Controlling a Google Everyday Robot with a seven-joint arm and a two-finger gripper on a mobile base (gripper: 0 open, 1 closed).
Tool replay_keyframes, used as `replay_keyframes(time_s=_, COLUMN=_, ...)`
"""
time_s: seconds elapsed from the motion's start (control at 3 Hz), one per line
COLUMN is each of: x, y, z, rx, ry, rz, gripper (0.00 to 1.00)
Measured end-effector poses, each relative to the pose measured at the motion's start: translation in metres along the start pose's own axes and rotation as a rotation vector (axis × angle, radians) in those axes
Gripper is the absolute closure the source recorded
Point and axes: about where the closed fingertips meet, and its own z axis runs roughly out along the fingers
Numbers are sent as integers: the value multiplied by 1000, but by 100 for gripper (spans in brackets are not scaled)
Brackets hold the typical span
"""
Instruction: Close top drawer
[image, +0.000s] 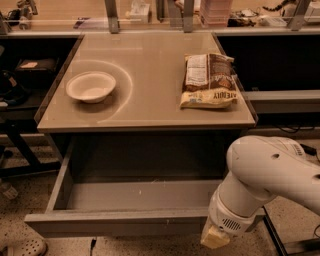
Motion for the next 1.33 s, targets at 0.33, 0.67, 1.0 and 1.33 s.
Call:
replay_keyframes(time_s=0.33, x=0, y=0, z=0, rx=0, ry=0, rz=0, gripper=58)
replay_keyframes(time_s=0.67, x=0, y=0, z=0, rx=0, ry=0, rz=0, gripper=36)
replay_keyframes(time_s=1.0, x=0, y=0, z=0, rx=0, ry=0, rz=0, gripper=12)
replay_keyframes(time_s=1.33, x=0, y=0, z=0, rx=0, ry=0, rz=0, gripper=0)
